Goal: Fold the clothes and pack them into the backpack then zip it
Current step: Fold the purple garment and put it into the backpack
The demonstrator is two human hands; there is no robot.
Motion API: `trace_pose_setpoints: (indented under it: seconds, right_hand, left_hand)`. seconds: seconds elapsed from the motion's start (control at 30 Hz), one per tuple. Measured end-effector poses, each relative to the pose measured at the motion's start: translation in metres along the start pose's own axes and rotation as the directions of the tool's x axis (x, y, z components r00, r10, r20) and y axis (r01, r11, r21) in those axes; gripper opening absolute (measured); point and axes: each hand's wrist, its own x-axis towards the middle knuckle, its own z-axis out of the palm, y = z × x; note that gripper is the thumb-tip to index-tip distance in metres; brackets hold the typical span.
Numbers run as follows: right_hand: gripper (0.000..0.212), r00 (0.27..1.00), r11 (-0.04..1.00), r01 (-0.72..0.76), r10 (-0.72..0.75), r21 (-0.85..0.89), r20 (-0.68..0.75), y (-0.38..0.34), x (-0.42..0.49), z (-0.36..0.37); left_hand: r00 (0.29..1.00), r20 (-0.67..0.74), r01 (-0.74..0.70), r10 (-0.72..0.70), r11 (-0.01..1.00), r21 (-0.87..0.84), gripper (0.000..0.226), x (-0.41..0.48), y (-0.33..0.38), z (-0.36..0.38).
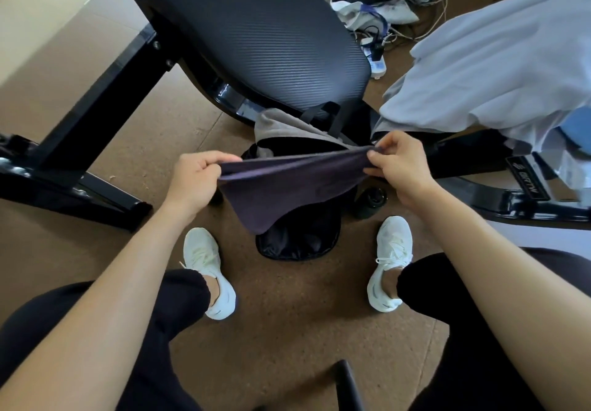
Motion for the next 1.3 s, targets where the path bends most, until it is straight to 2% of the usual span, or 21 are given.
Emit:
trace_pose_setpoints:
  seconds: [0.07, 0.17, 0.27, 0.3, 0.33, 0.4, 0.47, 0.5, 0.57, 0.67, 0.77, 0.87, 1.0, 1.13, 1.23, 1.3]
  right_hand:
    - [0.025, 1.000, 0.999, -0.008, 0.007, -0.038, -0.021, 0.003, 0.003, 0.000]
    - [0.025, 0.998, 1.000, 0.029, -0.029, 0.000, -0.063, 0.000, 0.004, 0.000]
    - [0.022, 0.998, 1.000, -0.011, 0.013, 0.029, -0.068, 0.002, 0.005, -0.001]
    - [0.022, 0.996, 0.999, -0.022, 0.025, 0.041, -0.080, 0.003, 0.006, -0.001]
    - [0.021, 0.995, 0.998, -0.025, 0.030, 0.055, -0.094, 0.003, 0.006, -0.002]
    - [0.020, 0.992, 0.997, -0.018, 0.027, 0.072, -0.125, 0.001, 0.006, -0.004]
    - [0.019, 0.989, 0.998, -0.009, 0.019, 0.064, -0.146, 0.000, 0.006, -0.005]
    - [0.019, 0.988, 0.998, -0.005, 0.014, 0.057, -0.151, 0.000, 0.006, -0.004]
    - [0.018, 0.986, 0.999, 0.007, 0.001, 0.046, -0.168, -0.001, 0.006, -0.004]
    - [0.017, 0.979, 0.999, 0.024, -0.015, 0.040, -0.202, -0.003, 0.007, -0.005]
    - [0.017, 0.975, 0.999, 0.036, -0.030, 0.027, -0.219, -0.002, 0.004, -0.004]
    - [0.012, 0.969, 0.995, 0.068, -0.084, -0.079, -0.231, -0.004, -0.002, 0.000]
    - [0.018, 0.965, 0.987, 0.148, -0.159, -0.070, -0.210, -0.017, -0.015, 0.005]
    - [0.015, 0.968, 0.969, 0.244, -0.241, 0.032, -0.072, -0.026, -0.030, 0.015]
    - [0.011, 0.960, 0.958, 0.267, -0.274, 0.108, 0.061, -0.027, -0.042, 0.026]
    - [0.010, 0.941, 0.949, 0.293, -0.307, 0.113, 0.142, -0.027, -0.048, 0.032]
  left_hand:
    - [0.999, 0.012, 0.036, -0.037, 0.998, 0.041, 0.059, 0.002, -0.010, -0.001]
    - [0.997, -0.008, 0.081, -0.081, 0.995, -0.063, 0.054, 0.000, -0.006, 0.003]
    - [0.987, 0.121, 0.124, -0.104, 0.978, -0.166, 0.034, -0.006, 0.004, 0.003]
    - [0.981, 0.181, 0.089, -0.066, 0.988, -0.125, 0.024, -0.006, 0.004, 0.000]
    - [0.968, 0.250, 0.018, -0.010, 0.999, -0.030, 0.025, -0.006, 0.004, -0.004]
    - [0.930, 0.360, -0.160, 0.069, 0.960, 0.228, 0.045, -0.006, 0.002, -0.010]
    - [0.935, 0.339, -0.236, 0.104, 0.897, 0.374, 0.042, -0.009, -0.003, -0.007]
    - [0.948, 0.291, -0.241, 0.130, 0.892, 0.383, 0.037, -0.009, -0.004, -0.004]
    - [0.974, 0.187, -0.178, 0.127, 0.942, 0.285, 0.026, -0.007, -0.005, 0.000]
    - [0.989, 0.105, -0.117, 0.105, 0.987, 0.112, 0.019, -0.006, 0.001, 0.001]
    - [0.996, -0.018, -0.089, 0.091, 0.992, 0.090, 0.017, -0.009, 0.010, 0.004]
    - [0.989, -0.143, -0.028, 0.041, 0.995, 0.095, 0.024, -0.011, 0.012, 0.011]
    - [0.969, -0.244, 0.022, -0.033, 0.999, -0.048, 0.027, -0.009, 0.020, 0.019]
    - [0.981, -0.189, 0.028, -0.050, 0.993, -0.116, 0.019, -0.018, 0.033, 0.035]
    - [0.993, -0.010, 0.117, -0.121, 0.974, -0.196, 0.016, -0.030, 0.043, 0.055]
    - [0.975, 0.127, 0.207, -0.182, 0.952, -0.226, 0.016, -0.036, 0.047, 0.066]
